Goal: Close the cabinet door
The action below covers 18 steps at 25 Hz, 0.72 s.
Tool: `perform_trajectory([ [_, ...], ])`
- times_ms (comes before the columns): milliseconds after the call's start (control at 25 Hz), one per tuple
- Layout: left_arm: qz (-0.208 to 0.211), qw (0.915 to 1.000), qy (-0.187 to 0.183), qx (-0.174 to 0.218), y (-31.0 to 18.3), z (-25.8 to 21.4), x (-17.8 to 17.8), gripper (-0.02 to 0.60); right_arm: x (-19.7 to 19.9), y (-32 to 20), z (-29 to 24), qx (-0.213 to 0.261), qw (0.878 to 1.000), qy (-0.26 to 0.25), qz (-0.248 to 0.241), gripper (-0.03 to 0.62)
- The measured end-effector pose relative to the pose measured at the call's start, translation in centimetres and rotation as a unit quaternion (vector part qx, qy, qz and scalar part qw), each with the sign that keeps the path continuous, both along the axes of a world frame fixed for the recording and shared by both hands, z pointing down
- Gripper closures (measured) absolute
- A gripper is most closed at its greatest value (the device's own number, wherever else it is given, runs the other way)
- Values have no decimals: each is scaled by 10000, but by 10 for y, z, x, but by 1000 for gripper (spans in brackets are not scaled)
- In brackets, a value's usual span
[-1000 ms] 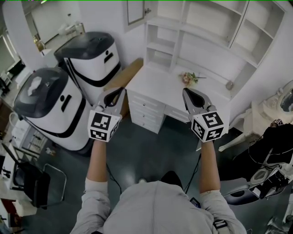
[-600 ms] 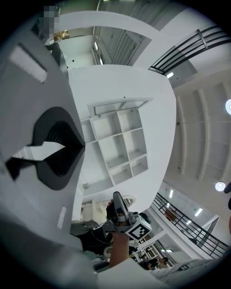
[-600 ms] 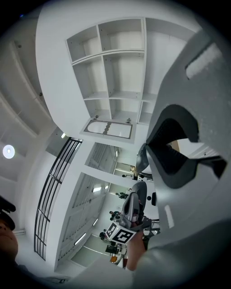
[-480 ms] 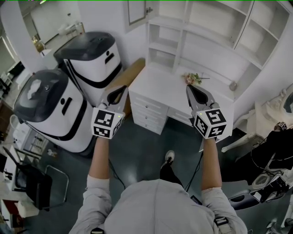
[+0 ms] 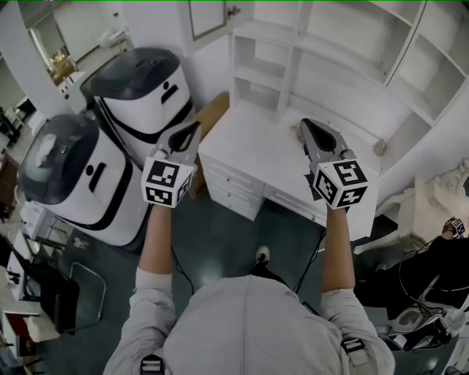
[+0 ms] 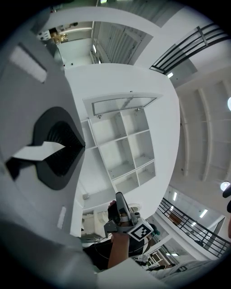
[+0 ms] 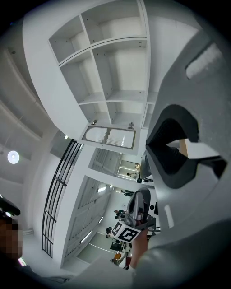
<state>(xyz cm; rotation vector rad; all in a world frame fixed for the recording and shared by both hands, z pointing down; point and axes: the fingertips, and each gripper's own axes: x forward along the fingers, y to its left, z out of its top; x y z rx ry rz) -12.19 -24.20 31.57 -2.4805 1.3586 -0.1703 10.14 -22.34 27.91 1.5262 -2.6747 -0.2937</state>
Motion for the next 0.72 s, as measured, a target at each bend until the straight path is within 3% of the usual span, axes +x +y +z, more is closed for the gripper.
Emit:
perform_trajectory([
  [440, -442, 9987, 240, -49, -97, -19, 54, 563, 54, -106, -15, -6, 9991, 200, -385, 592],
  [720, -761, 9965, 284, -188, -132, -14, 64, 564, 72, -150, -12, -85, 9984, 81, -553, 592],
])
